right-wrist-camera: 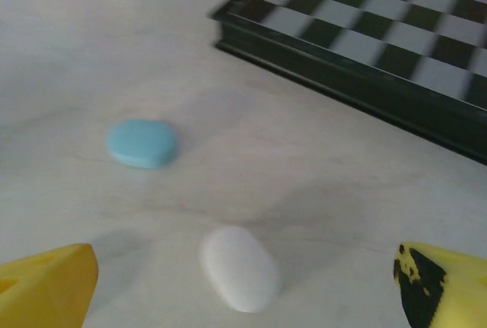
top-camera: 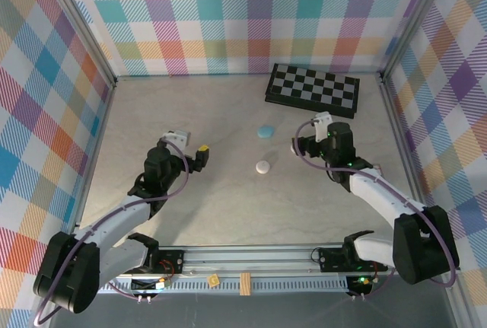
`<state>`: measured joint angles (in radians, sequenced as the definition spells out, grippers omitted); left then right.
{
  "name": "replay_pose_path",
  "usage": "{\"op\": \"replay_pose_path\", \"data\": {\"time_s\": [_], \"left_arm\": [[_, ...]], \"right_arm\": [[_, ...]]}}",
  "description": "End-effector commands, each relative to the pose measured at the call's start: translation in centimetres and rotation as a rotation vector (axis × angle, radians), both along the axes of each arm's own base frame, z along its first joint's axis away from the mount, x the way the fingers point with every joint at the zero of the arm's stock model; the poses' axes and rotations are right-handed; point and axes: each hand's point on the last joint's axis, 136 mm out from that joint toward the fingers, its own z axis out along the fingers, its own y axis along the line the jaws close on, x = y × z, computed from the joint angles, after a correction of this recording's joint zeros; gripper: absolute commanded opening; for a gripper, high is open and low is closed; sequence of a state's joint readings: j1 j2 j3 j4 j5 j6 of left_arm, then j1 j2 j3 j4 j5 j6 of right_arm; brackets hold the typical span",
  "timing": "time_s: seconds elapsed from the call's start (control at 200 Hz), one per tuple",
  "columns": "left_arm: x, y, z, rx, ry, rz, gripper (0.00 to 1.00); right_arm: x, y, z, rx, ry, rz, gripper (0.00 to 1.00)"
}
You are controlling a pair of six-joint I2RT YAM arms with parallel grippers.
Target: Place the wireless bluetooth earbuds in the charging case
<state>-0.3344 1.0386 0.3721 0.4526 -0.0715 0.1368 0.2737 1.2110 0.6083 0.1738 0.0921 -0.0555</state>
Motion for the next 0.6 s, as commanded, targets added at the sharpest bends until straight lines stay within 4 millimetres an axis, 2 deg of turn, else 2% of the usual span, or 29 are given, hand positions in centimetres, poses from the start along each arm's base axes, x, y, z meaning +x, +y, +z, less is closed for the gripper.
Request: {"op": "replay_pose_path", "data": {"time_s": [0.0, 0.165, 0.445, 0.555, 0.595], "left_arm": [[0.9, 3.5, -0.7, -0.004, -0.026, 0.150, 1.00], [2.2, 5.9, -2.7, -0.033, -0.005, 0.223, 1.00], [5.0, 7.7, -6.0, -0.044, 0.025, 0.262, 1.00], [5.5, 7.8, -7.3, -0.049, 0.035, 0.261, 1.00], [5.7, 8.0, -7.6, -0.045, 0.032, 0.268, 1.00]], "right_arm": [[1.2, -3.6, 0.4, -0.063, -0.098, -0.108, 0.99], [1.7, -5.8, -1.9, -0.014, -0.101, -0.169, 0.99], [3.2, -7.9, -4.5, 0.080, -0.134, -0.224, 0.99], [3.3, -8.9, -5.9, 0.133, -0.114, -0.248, 0.99], [3.4, -9.0, -5.7, 0.140, -0.128, -0.248, 0.99]]}}
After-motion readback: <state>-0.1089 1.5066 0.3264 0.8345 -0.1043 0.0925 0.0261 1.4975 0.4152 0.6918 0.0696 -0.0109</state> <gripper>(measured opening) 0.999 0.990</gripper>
